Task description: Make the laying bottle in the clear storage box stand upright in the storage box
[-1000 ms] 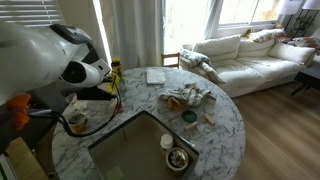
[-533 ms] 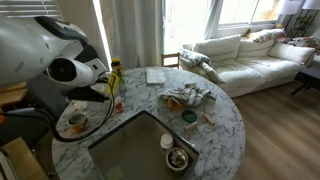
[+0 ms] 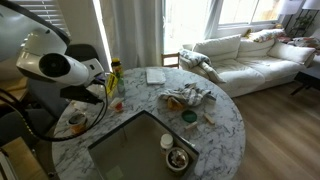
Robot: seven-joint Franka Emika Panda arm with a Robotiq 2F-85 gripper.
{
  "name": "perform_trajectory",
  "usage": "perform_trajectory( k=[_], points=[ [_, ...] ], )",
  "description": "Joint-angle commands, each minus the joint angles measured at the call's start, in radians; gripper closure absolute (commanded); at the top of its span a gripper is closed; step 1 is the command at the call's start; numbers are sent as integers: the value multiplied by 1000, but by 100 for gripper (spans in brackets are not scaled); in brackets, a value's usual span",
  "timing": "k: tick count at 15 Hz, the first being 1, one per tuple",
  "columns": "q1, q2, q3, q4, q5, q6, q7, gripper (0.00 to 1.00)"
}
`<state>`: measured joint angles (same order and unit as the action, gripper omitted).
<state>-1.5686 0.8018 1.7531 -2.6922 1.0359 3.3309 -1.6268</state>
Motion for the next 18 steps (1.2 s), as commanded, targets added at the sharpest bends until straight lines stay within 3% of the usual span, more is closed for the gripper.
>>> perform_trajectory(
  k=[1,5,11,18],
  points=[
    [-62,-100,6,-59,-229,-47,240,81],
    [-23,-72,-114,-50,-567,-19,323,81],
    [90,13,-379,-23,-1052,33,454,81],
    [196,127,-547,35,-1413,102,607,81]
  ],
)
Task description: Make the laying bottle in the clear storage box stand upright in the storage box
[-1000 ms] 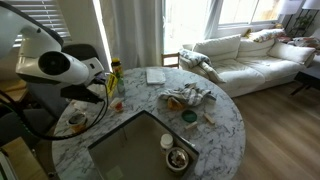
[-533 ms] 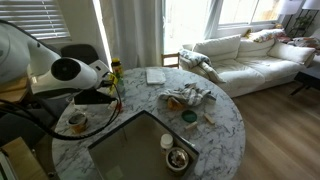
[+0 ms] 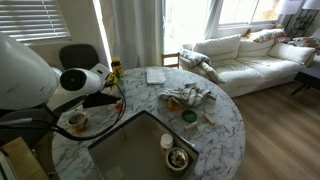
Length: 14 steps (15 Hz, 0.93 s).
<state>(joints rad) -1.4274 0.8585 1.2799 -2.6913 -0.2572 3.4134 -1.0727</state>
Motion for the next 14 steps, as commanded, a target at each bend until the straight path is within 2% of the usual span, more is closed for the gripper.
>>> perform_trajectory(
  k=[1,5,9,10,11,13,14],
  points=[
    [69,92,-92,44,-155,12,67,81],
    [99,132,-142,69,-256,-2,115,81],
    [84,137,-145,71,-300,-38,169,81],
    [75,142,-140,70,-307,-50,181,68],
    [66,140,-133,68,-311,-65,198,31],
    [51,135,-119,66,-320,-84,225,28],
    [36,140,-105,64,-325,-100,234,20]
  ],
)
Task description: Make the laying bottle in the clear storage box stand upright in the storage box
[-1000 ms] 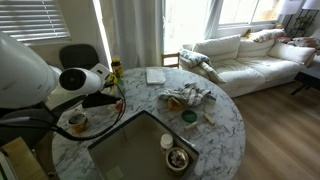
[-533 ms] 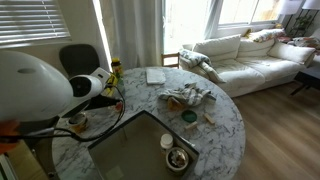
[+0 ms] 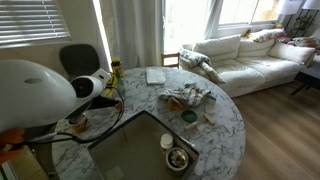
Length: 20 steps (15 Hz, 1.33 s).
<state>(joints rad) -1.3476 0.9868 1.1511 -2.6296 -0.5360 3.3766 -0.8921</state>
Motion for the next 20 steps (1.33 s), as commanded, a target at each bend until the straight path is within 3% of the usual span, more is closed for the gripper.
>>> perform_trajectory(
  k=[1,3,9,12,15,20],
  points=[
    [-68,0,51,-4,-47,-85,70,13],
    [-116,-25,111,-10,-35,-146,99,1],
    [-320,18,409,27,73,-507,184,0],
    [-377,6,534,96,176,-709,271,0],
    [-394,-46,596,183,228,-868,362,0],
    [-302,-164,583,343,215,-1068,439,0]
  ],
)
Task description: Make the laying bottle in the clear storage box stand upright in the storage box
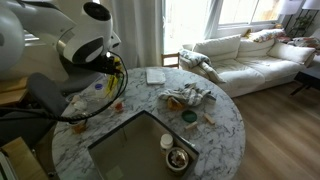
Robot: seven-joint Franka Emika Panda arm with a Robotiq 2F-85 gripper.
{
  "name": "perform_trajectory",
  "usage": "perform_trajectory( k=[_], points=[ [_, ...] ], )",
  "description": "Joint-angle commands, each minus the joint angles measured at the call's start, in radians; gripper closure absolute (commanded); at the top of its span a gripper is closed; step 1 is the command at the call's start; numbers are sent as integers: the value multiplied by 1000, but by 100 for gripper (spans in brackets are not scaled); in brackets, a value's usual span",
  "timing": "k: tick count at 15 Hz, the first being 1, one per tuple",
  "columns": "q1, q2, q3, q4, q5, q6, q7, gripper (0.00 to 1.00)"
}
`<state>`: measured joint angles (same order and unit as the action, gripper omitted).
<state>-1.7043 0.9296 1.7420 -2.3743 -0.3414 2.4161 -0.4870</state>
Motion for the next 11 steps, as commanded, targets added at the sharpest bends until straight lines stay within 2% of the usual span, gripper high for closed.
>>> perform_trajectory(
  k=[1,4,5,6,11],
  points=[
    [69,-132,-9,110,17,-139,41,0],
    [121,-172,-15,178,15,-228,15,0],
    [145,-182,-29,192,2,-226,-9,0],
    [100,-142,-3,147,26,-183,0,0],
    [108,-154,-3,156,30,-184,-1,0]
  ],
)
